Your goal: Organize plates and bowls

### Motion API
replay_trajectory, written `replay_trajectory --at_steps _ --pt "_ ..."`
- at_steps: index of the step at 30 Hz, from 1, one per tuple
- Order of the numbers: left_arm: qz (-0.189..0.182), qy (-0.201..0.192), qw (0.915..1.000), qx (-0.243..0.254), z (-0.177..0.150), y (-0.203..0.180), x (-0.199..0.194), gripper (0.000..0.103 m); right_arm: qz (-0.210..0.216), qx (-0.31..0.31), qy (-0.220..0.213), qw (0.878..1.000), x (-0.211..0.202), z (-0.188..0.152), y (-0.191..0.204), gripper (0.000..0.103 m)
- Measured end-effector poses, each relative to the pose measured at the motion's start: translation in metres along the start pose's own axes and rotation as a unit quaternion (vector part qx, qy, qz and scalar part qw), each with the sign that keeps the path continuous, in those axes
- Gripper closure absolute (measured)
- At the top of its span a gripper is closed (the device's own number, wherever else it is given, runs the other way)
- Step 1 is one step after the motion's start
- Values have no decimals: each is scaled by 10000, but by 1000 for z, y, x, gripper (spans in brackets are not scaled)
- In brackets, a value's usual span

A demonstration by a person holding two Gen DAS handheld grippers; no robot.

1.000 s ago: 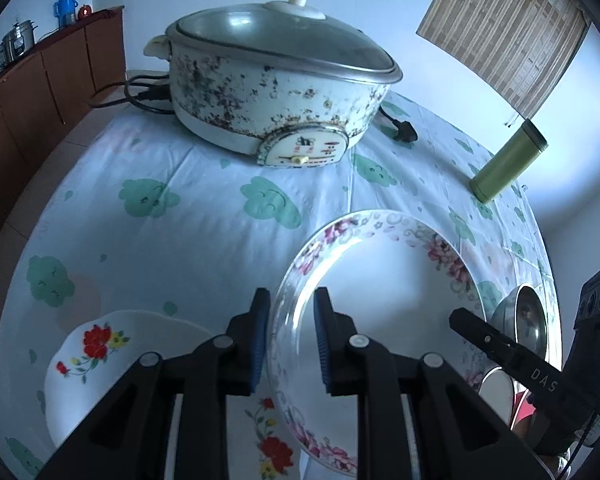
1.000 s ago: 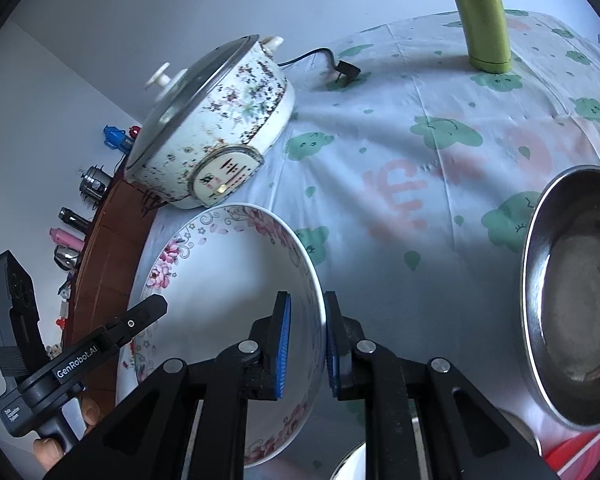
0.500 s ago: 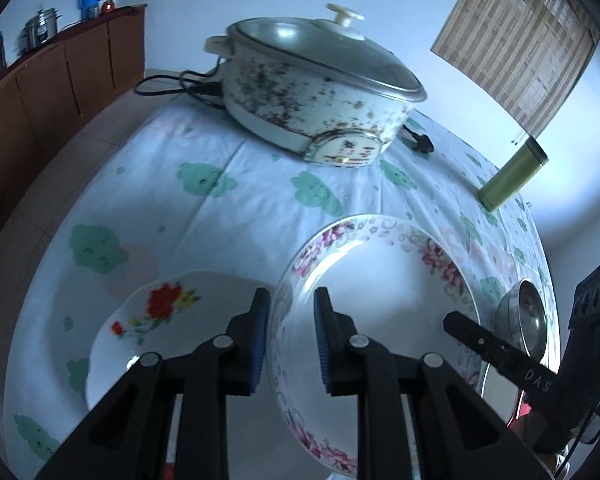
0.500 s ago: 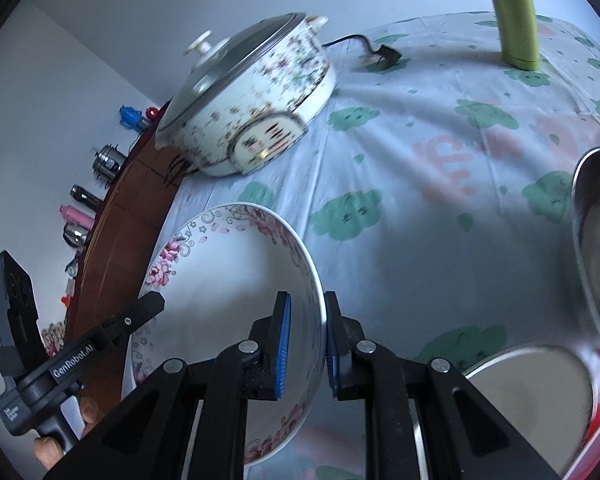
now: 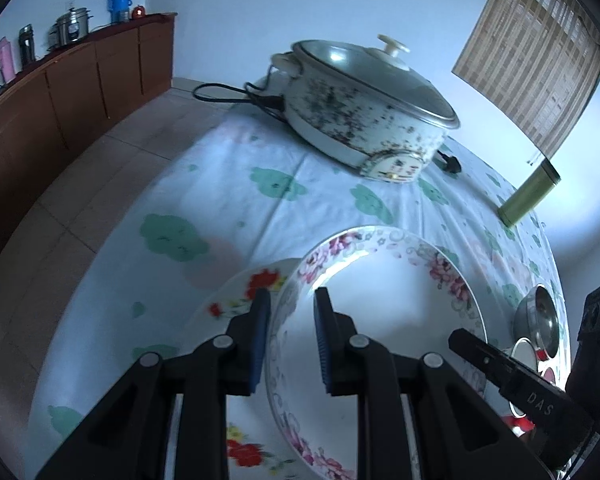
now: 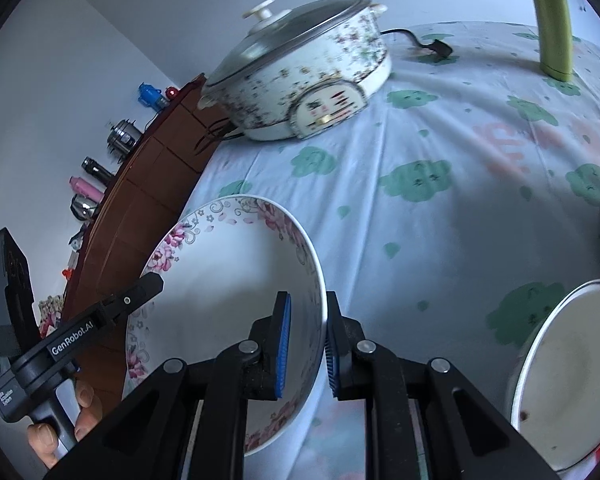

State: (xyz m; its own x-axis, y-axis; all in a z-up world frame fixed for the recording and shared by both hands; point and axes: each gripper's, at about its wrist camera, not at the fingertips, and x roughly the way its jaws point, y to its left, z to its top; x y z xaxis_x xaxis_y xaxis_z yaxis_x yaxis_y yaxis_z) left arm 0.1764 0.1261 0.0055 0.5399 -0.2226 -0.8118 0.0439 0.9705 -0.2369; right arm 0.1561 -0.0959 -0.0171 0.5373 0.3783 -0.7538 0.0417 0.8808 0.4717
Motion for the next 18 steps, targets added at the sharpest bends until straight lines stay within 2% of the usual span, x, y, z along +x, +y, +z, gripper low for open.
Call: replay_trajectory --at_steps 4,8,18 --pt "249 -96 9996 -60 -4 17 -3 84 -28 -189 54 9998 8 -10 19 85" --pt "214 -94 9995 -208 -5 34 -4 84 -57 -314 119 9994 15 -19 32 85" --pt "375 -85 9991 -192 -12 41 1 84 -268 -554 113 9980 21 -33 44 85"
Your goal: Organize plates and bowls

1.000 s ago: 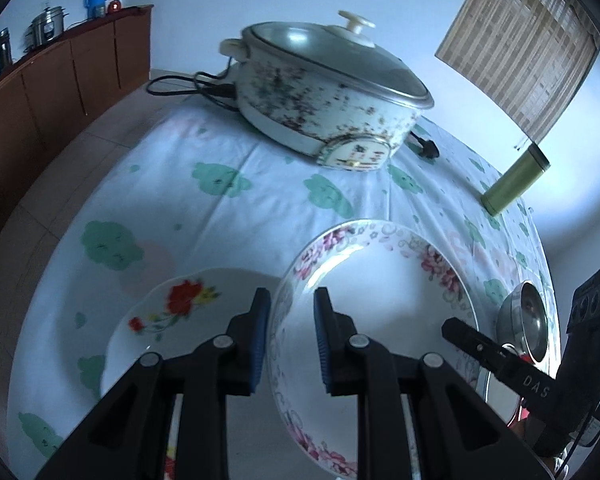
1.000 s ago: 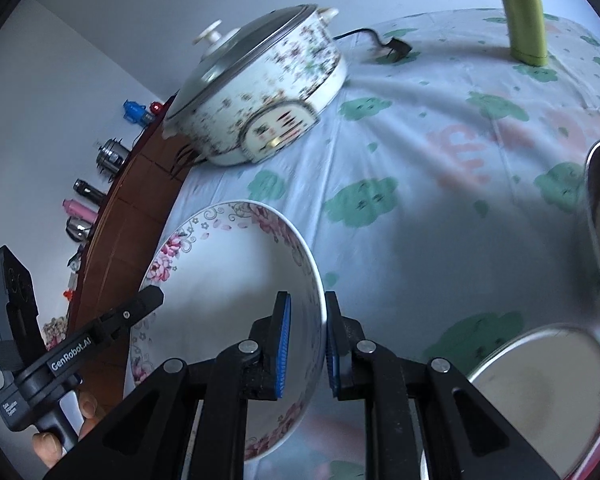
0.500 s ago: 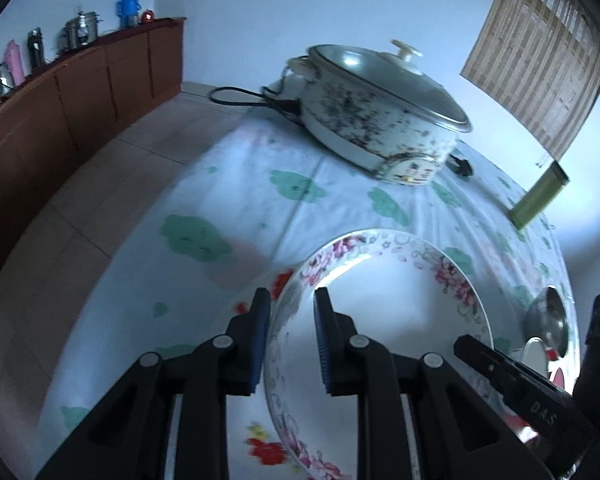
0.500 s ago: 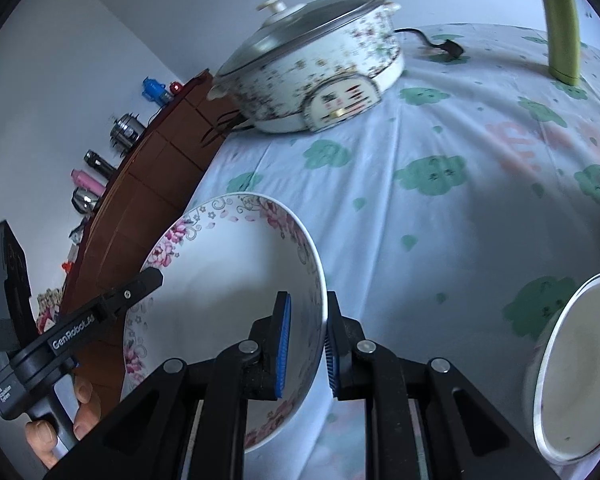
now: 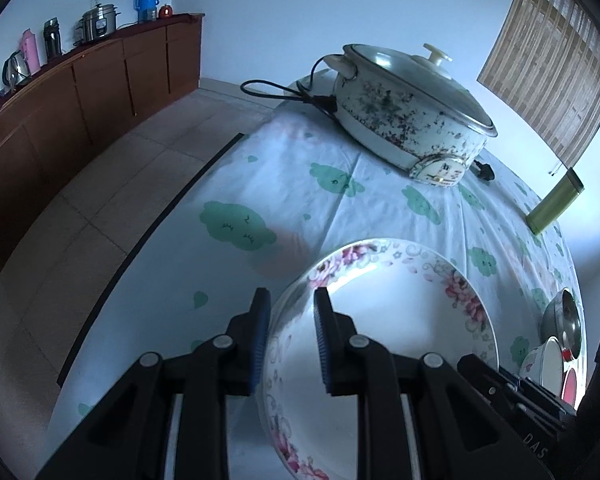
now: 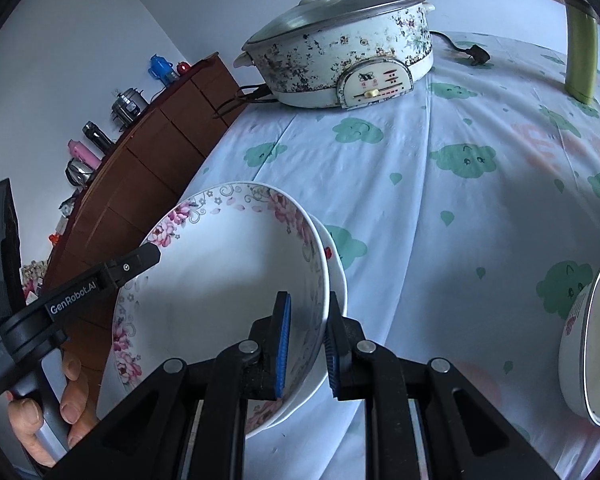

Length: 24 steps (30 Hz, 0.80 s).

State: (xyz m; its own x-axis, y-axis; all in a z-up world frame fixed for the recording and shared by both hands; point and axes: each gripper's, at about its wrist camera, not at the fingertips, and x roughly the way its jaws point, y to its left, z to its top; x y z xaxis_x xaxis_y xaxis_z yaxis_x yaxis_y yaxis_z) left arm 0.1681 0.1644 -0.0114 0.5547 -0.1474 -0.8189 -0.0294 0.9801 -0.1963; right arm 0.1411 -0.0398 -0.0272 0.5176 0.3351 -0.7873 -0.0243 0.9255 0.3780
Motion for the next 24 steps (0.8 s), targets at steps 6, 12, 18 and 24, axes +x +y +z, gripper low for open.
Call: replay_trajectory --at_steps 6,12,18,24 --pt "178 -54 9998 -17 -3 4 1 84 -95 -196 -32 9998 3 -6 8 85" --pt "294 -48 9996 -2 -5 5 5 84 -198 -362 -109 9991 5 -9 13 85" --pt "386 -35 9992 53 -10 3 10 83 -417 -559 -278 9972 4 -13 18 85" --pt "405 -124 9991 51 -12 2 12 83 -451 -573 -479 9962 4 -15 17 85"
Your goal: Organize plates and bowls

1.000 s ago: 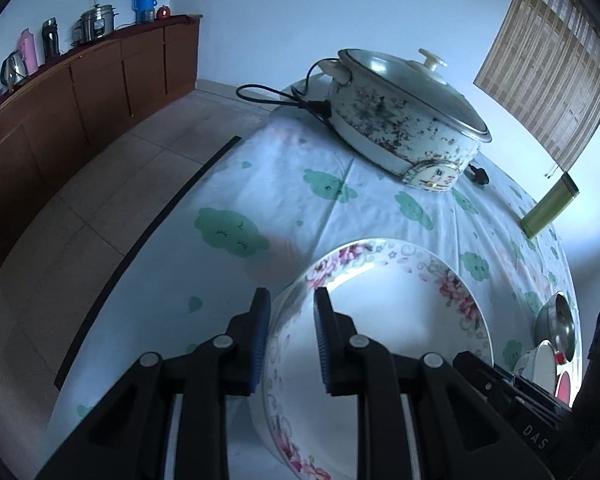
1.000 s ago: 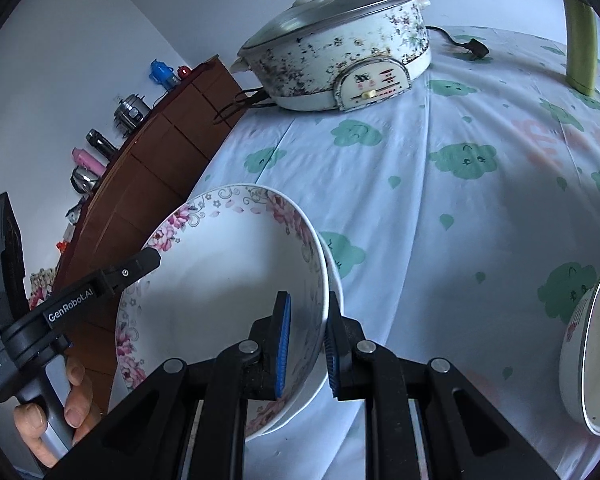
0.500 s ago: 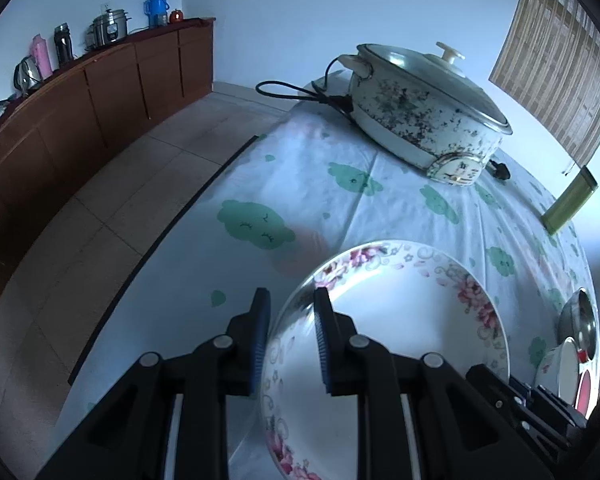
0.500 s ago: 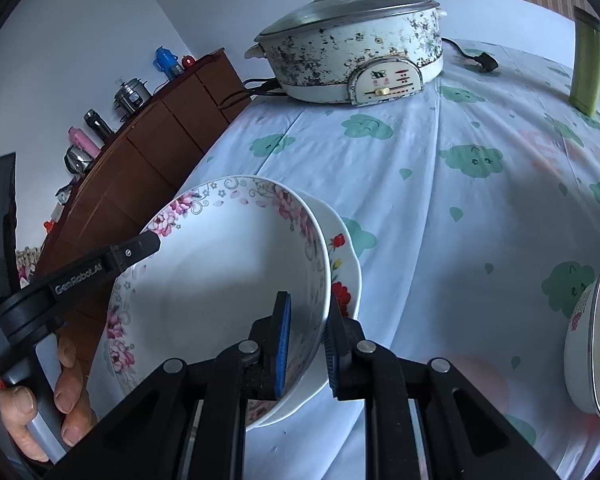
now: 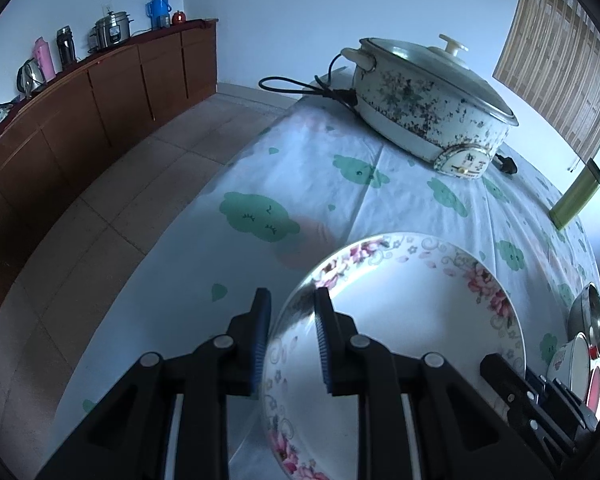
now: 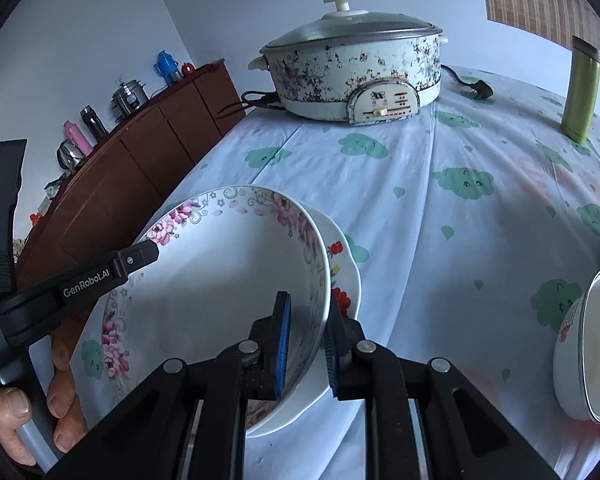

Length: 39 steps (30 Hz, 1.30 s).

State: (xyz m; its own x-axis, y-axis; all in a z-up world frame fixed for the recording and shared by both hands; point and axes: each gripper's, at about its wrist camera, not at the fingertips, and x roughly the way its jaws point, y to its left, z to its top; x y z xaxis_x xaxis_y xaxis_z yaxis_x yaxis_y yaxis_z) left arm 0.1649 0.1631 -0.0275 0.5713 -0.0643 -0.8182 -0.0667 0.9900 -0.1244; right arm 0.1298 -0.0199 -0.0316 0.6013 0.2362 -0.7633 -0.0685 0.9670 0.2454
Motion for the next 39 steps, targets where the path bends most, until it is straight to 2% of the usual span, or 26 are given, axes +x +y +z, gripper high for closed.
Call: replay_trajectory --at_steps 3,10,16,21,28,29,30,33,35,39 --pt "27 -111 9999 16 -1 -1 -1 83 36 82 -122 9999 0 -2 -2 85" --pt "79 -637 9977 239 -3 -12 -13 84 340 296 -302 9985 0 -4 -11 85" --pt "129 -851 9959 274 -5 -15 -18 84 576 478 -322 9967 1 -4 -17 85" --pt "290 -1006 9942 237 -5 -14 -20 67 707 577 -312 9953 -1 -5 -22 84" --pt "252 -1023 9943 165 -4 -10 -20 66 746 716 -440 9937 -8 -4 -31 84" --pt "260 -1038 9941 151 -4 -10 -21 61 750 769 -521 9928 -10 -4 -34 82" --pt "279 -1053 9940 135 -4 -9 -21 56 746 805 -629 9920 -14 -4 -37 74" --pt "353 -1073 9935 130 -4 -9 -20 52 816 799 -1018 9882 -28 -3 -41 54" --pt "355 -1065 9936 128 -4 -9 -19 52 739 704 -1171 9879 -34 -2 -38 51" --pt "331 -1195 9922 102 -5 -9 -22 52 476 569 -1331 9883 -41 -2 -35 51"
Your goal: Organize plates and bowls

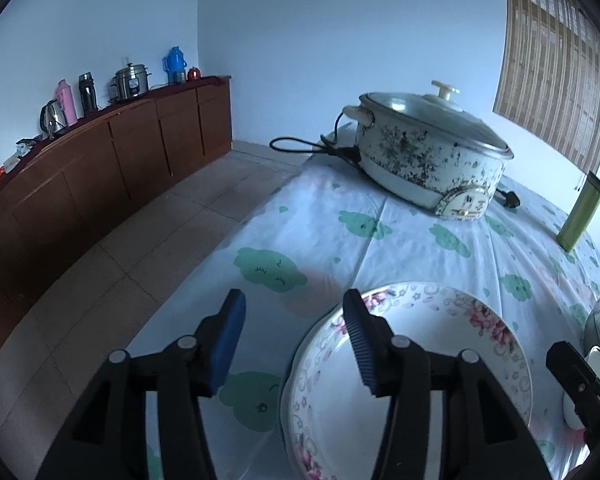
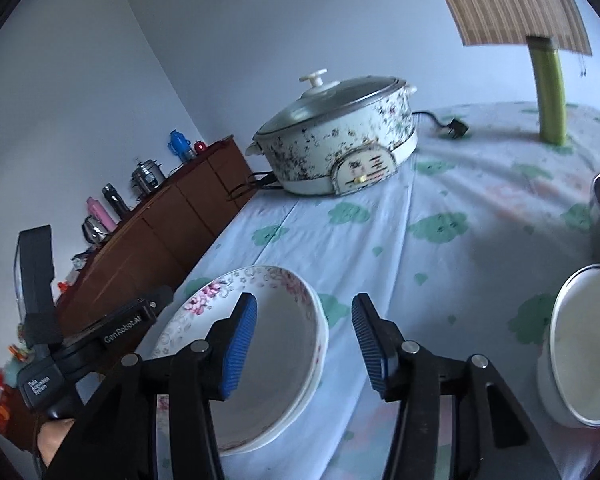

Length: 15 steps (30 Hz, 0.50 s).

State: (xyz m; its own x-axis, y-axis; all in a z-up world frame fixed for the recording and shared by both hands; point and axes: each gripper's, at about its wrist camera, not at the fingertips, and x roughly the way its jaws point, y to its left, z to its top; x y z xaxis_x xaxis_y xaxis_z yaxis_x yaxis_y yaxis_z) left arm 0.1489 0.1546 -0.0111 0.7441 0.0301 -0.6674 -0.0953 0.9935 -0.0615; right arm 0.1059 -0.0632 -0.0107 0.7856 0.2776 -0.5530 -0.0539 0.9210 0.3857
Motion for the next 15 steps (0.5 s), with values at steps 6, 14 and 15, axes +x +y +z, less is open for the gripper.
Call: replay_trajectory --at_steps 6,14,15 --pt "19 -418 9991 -46 -3 -2 -17 26 -221 -204 -90 9995 -12 -7 -9 50" --pt "-75 -781 9969 33 -9 -14 -35 12 -378 -560 -154 9976 -36 -24 -19 50" --pt "-95 -808 9967 42 -10 -15 -37 10 -373 -575 -169 9975 -38 -25 -19 50"
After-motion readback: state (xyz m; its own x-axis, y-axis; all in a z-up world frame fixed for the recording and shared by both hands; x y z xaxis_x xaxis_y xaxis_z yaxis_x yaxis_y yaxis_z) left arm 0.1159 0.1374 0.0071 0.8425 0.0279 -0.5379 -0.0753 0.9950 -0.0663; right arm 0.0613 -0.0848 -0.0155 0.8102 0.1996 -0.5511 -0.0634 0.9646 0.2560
